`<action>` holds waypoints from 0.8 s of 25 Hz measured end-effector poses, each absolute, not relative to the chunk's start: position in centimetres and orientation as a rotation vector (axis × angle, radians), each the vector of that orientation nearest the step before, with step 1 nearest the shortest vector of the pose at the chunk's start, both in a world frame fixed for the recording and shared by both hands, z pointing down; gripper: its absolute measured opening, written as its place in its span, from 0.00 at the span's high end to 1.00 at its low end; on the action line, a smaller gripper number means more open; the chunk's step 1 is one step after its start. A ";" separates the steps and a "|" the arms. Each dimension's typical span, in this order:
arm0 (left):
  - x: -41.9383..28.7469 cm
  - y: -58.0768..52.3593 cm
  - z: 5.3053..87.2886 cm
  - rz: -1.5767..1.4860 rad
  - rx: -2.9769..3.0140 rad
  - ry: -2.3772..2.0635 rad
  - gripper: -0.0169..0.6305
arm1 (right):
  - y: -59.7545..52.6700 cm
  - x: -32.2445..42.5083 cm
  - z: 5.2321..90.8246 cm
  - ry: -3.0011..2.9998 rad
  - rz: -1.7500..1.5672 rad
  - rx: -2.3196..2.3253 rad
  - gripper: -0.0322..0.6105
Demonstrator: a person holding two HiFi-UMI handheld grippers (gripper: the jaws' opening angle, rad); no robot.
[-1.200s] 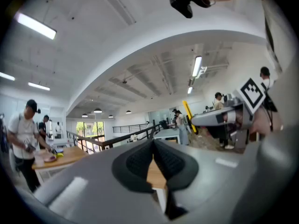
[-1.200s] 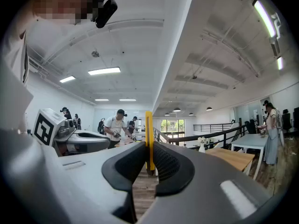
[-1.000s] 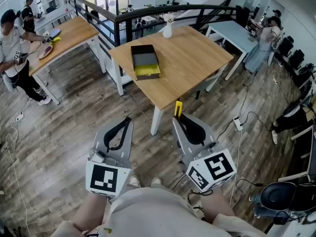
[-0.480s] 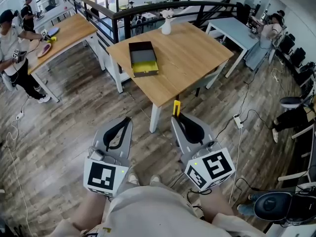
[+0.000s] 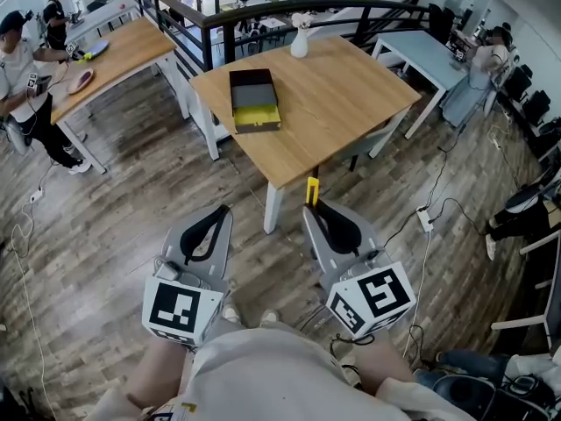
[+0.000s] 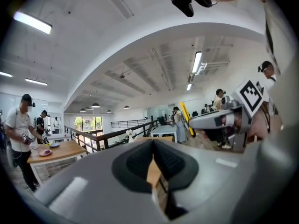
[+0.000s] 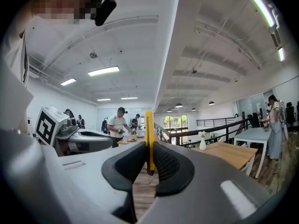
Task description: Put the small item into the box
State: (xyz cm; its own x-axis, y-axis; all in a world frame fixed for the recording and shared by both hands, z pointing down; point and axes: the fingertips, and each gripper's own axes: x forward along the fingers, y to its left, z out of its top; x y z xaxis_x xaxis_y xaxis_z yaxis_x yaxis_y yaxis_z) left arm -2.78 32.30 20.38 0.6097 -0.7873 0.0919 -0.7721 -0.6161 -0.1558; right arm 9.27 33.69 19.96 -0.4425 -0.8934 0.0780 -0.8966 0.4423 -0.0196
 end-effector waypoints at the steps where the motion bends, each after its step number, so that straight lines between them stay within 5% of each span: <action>1: -2.3 32.1 20.5 -0.231 -2.724 1.326 0.97 | 33.5 9.7 20.1 -2.624 0.091 1.623 0.87; 20: 1.2 30.0 22.6 -0.310 -2.726 1.383 0.97 | 30.5 13.9 21.9 -2.687 0.131 1.566 0.87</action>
